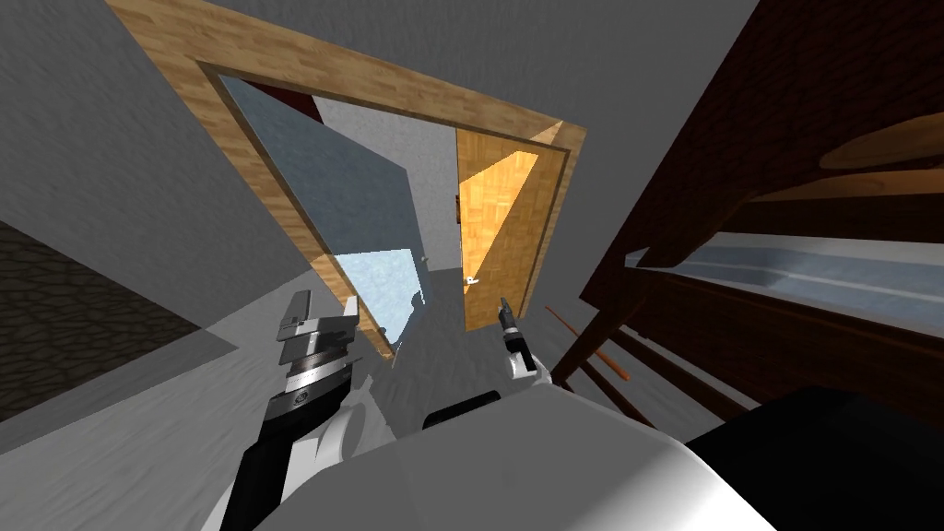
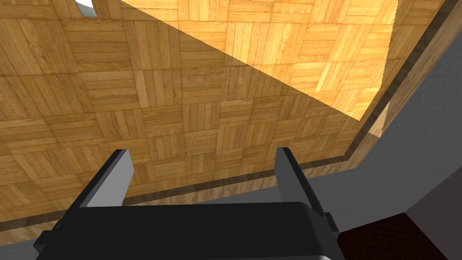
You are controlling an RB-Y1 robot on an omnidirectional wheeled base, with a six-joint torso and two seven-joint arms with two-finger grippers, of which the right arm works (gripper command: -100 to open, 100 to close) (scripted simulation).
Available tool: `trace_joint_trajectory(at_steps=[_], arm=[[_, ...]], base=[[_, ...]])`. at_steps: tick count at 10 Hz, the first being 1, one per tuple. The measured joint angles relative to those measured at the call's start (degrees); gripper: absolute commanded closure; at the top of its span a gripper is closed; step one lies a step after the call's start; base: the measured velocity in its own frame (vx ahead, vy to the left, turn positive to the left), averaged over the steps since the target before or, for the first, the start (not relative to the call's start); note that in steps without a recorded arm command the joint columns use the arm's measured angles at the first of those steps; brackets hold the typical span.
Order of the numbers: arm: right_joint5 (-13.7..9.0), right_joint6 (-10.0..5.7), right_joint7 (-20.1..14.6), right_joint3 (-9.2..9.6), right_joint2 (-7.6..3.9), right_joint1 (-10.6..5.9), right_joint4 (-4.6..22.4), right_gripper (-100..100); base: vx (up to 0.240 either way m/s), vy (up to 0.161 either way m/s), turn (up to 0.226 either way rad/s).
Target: Push the door open
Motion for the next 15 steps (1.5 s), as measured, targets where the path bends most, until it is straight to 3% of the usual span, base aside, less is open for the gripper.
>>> trace_joint_trajectory(at_steps=[4, 12, 15], arm=[[-0.97, -1.32, 0.54, 0.06, 0.11, -2.14, 5.63, -100], [-2.64, -3.27, 2.03, 0.29, 1.34, -5.65, 15.02, -100], [-3.39, -4.46, 2.42, 0.35, 1.83, -7.52, 19.79, -100]], base=[[0.088, -0.029, 0.076], [0.087, -0.037, 0.071], [0.108, -0.051, 0.086]])
